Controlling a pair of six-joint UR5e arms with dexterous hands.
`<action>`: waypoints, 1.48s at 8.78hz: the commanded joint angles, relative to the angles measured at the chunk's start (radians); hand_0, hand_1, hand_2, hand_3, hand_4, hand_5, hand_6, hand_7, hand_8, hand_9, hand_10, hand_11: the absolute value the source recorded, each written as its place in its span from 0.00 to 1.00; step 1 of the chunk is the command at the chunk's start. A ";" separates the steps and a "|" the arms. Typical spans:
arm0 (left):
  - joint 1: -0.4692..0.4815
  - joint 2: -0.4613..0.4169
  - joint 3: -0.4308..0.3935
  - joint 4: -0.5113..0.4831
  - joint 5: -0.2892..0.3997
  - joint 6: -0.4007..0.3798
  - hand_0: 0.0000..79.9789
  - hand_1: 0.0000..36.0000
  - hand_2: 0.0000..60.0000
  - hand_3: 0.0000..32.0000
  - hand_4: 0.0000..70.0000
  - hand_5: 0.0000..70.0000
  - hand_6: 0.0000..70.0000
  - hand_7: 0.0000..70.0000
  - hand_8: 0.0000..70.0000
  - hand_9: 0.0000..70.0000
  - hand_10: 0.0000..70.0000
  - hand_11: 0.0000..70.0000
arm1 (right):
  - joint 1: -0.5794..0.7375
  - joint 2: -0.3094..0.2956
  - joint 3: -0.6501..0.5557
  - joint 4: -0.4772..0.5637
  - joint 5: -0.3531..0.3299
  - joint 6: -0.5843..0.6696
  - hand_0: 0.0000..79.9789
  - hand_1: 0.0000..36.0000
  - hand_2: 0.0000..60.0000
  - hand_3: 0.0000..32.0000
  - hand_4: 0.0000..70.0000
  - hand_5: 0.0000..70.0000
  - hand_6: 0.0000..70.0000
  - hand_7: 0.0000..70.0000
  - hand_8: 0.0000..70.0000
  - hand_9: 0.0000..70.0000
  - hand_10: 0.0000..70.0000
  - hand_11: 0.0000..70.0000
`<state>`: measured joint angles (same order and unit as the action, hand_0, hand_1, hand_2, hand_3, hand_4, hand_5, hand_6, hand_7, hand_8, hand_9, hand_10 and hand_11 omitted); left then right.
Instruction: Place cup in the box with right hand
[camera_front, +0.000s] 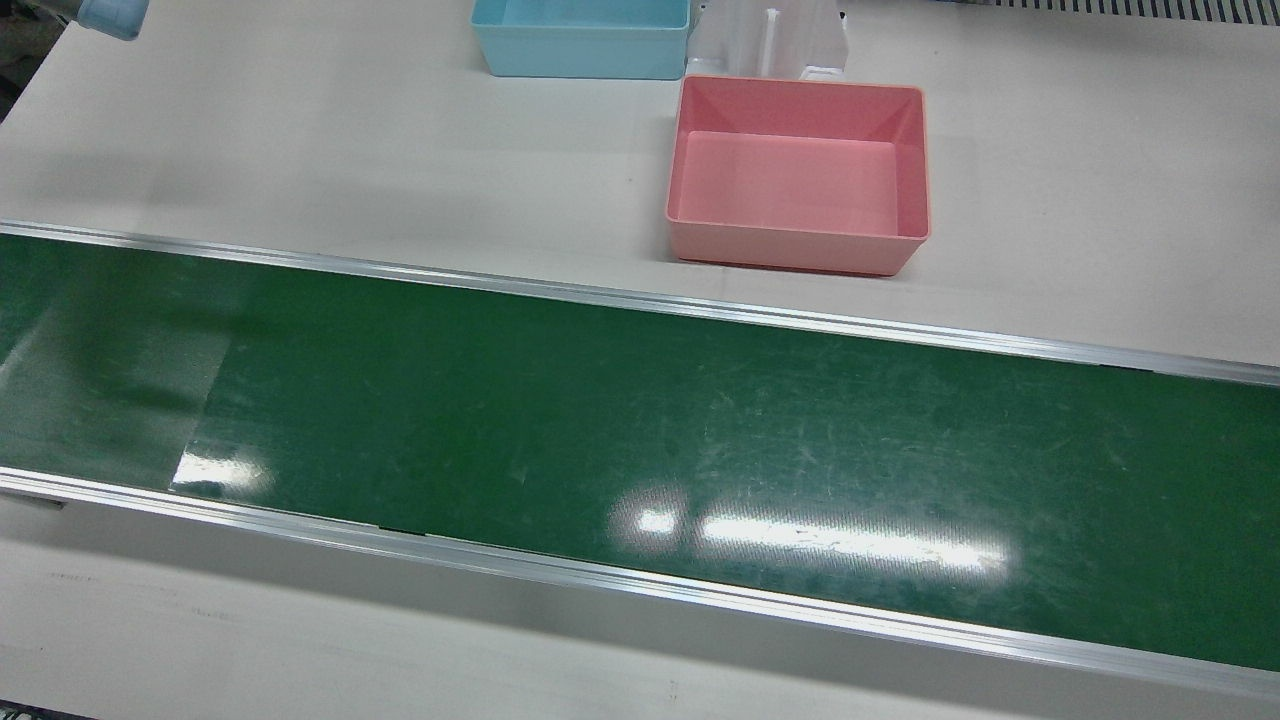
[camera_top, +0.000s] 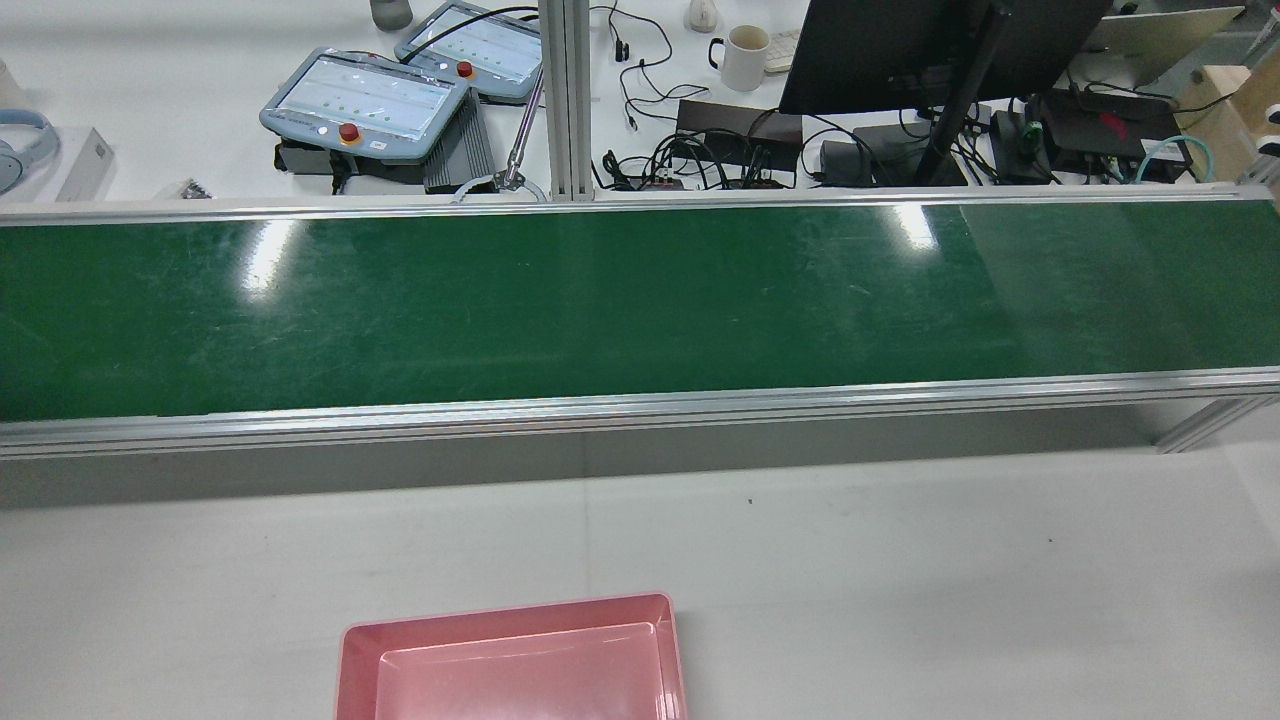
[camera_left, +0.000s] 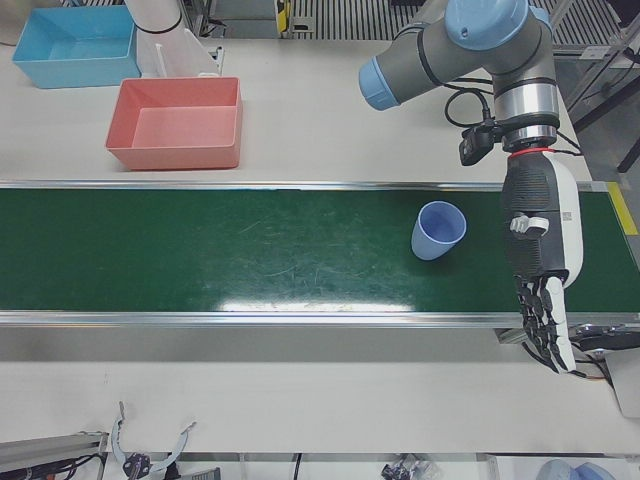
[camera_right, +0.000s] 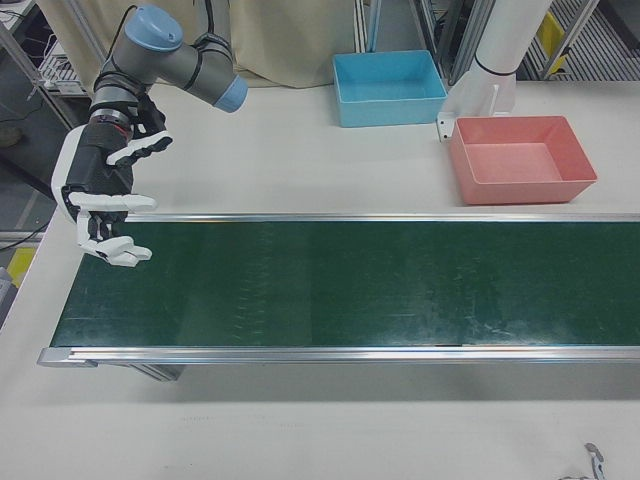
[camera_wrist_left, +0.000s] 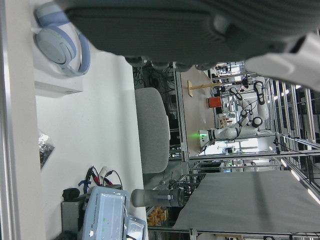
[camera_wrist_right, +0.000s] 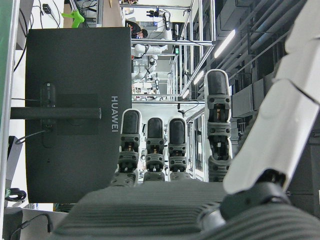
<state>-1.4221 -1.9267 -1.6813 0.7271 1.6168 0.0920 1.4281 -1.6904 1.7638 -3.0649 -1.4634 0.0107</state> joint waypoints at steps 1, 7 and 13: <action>0.000 0.000 0.000 0.000 0.000 0.000 0.00 0.00 0.00 0.00 0.00 0.00 0.00 0.00 0.00 0.00 0.00 0.00 | 0.000 0.000 0.000 0.000 0.000 0.000 0.62 0.31 0.09 0.00 0.87 0.07 0.20 0.73 0.26 0.43 0.32 0.47; -0.001 0.000 -0.001 0.000 0.000 0.000 0.00 0.00 0.00 0.00 0.00 0.00 0.00 0.00 0.00 0.00 0.00 0.00 | 0.000 0.000 0.000 0.000 0.000 0.002 0.62 0.31 0.09 0.00 0.86 0.07 0.20 0.72 0.27 0.44 0.33 0.48; -0.001 0.000 -0.001 0.000 0.000 -0.001 0.00 0.00 0.00 0.00 0.00 0.00 0.00 0.00 0.00 0.00 0.00 0.00 | 0.000 0.000 -0.001 0.000 0.000 0.002 0.62 0.32 0.08 0.00 0.87 0.08 0.20 0.74 0.27 0.44 0.34 0.50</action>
<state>-1.4232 -1.9267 -1.6827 0.7271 1.6168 0.0919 1.4281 -1.6905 1.7628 -3.0649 -1.4634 0.0113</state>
